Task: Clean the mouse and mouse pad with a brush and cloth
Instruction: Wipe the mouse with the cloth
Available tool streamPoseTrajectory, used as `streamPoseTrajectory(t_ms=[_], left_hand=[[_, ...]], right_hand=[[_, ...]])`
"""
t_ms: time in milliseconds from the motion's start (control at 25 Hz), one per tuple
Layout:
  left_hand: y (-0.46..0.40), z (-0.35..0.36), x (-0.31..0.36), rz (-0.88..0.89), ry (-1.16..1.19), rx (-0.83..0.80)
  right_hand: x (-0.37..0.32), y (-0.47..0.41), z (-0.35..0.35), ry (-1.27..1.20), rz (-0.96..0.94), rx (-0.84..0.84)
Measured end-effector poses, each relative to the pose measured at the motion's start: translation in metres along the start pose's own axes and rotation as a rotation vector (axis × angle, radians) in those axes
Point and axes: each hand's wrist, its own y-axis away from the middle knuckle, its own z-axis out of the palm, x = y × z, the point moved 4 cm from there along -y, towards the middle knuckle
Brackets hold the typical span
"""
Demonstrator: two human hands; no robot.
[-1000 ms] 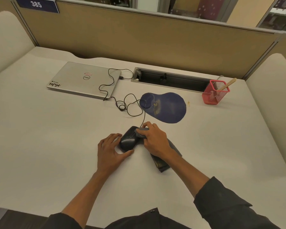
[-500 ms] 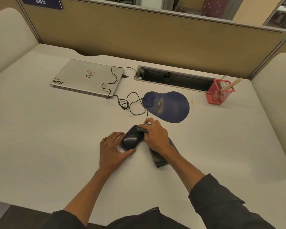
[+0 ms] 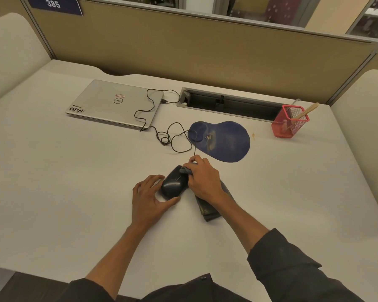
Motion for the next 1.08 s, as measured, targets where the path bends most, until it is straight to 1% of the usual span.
streamPoseTrajectory(t_ms=[160,280,360,480,560,880,960,1080], left_hand=[[-0.001,0.000,0.000,-0.005,-0.009,0.003],[0.000,0.000,0.000,-0.007,-0.009,0.009],[0.000,0.000,0.000,-0.011,-0.004,0.008],[-0.001,-0.001,0.001,-0.009,-0.001,0.002],[0.000,-0.002,0.001,-0.001,-0.004,0.003],[0.001,-0.002,0.002,-0.009,0.008,-0.008],[0.000,-0.003,0.002,-0.002,0.024,-0.011],[0.000,-0.003,0.002,0.002,0.030,-0.007]], right_hand=[[-0.006,0.002,0.001,0.002,0.029,-0.036],[-0.013,0.001,-0.001,0.060,0.052,-0.050],[-0.019,0.003,0.000,0.059,0.117,-0.033],[-0.021,0.010,0.002,-0.040,0.245,-0.001],[-0.022,0.014,0.001,-0.052,0.269,0.008],[-0.022,0.017,0.004,-0.022,0.274,0.014],[-0.022,0.013,0.005,-0.005,0.237,0.012],[-0.017,0.006,0.002,0.000,0.119,-0.028]])
